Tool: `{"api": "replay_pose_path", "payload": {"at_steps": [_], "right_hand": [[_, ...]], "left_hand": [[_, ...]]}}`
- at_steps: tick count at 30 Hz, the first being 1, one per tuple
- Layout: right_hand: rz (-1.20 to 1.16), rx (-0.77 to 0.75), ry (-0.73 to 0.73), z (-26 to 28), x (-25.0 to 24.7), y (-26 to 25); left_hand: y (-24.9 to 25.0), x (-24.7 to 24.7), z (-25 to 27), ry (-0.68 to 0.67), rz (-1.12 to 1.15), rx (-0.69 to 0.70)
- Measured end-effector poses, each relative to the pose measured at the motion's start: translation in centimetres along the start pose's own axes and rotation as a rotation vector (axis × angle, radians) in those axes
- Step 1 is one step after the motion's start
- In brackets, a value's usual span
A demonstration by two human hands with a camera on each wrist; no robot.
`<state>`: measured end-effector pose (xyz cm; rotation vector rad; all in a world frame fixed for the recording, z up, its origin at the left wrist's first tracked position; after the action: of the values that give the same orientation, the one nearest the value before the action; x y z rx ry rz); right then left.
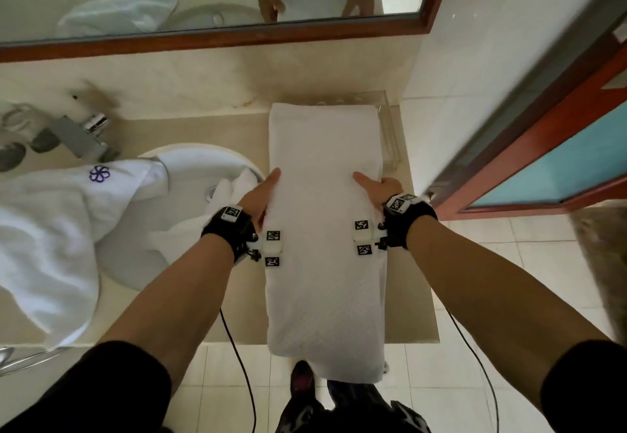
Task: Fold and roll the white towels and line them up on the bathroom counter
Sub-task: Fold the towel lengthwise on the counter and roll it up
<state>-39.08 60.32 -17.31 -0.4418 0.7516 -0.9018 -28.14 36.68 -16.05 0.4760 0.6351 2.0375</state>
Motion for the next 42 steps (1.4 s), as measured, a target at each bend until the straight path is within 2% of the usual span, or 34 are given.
{"api": "replay_pose_path", "payload": {"at_steps": [3,6,8,12,14,15,17,19,21,23,27,30,32,37,40,42], "right_hand": [[0.052,-0.049,0.025,-0.9,0.0,-1.4],[0.098,-0.105,0.041,-1.6,-0.3,-2.0],[0.117,-0.141,0.062,-1.7,-0.7,-2.3],[0.194,-0.058,0.01,-1.9,-1.1,-2.4],[0.261,-0.035,-0.008,-2.0,-1.7,-3.1],[0.291,-0.066,0.003,-2.1,-2.0,-4.0],[0.326,-0.202,0.057,-2.1,-2.8,-5.9],[0.263,-0.275,0.108,-2.5,-3.4,-7.7],[0.23,-0.291,0.091,-2.6,-3.6,-9.2],[0.219,-0.242,0.058,-2.8,-3.5,-9.3],[0.292,-0.139,-0.004,-2.4,-2.9,-6.2],[0.363,-0.087,0.104,-1.8,-2.9,-4.1],[0.357,-0.056,0.137,-0.8,-2.6,-3.0],[0.327,0.104,0.055,2.7,-0.5,2.2],[0.426,0.081,0.063,5.2,1.6,5.5],[0.492,0.03,0.056,6.7,2.9,7.4]], "left_hand": [[0.9,0.5,-0.4,0.009,-0.049,0.009],[1.8,-0.1,-1.3,0.101,-0.073,0.103],[2.1,-0.3,-1.6,0.144,-0.063,0.096],[2.4,0.8,-0.9,0.06,0.05,0.037],[2.8,0.7,-1.0,0.087,0.017,0.096],[3.3,0.5,-1.2,0.127,-0.018,0.169],[4.8,0.4,-1.5,0.185,-0.058,0.311],[6.5,0.8,-1.5,0.2,-0.013,0.398],[7.5,1.1,-1.7,0.216,0.017,0.408],[7.1,0.8,-2.3,0.213,-0.007,0.337],[3.3,-1.5,-3.3,0.218,-0.151,0.182],[-0.2,-3.0,-3.6,0.184,-0.184,0.111],[-2.2,-2.9,-2.2,0.163,-0.171,0.112],[-4.9,-3.2,-0.4,0.164,-0.317,0.22],[-5.1,-2.8,0.0,0.186,-0.203,0.249],[-5.7,-2.3,0.8,0.152,-0.078,0.227]]}}
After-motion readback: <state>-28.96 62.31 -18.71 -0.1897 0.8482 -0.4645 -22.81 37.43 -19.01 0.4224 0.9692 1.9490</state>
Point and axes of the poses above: each hand's wrist, its own z-axis away from the middle knuckle, its own x-axis out of the palm, y = z × x, the point moved 3 cm from there along -z, towards the middle knuckle, and after that the axes turned 9 degrees about z, right-handed, at the moved point
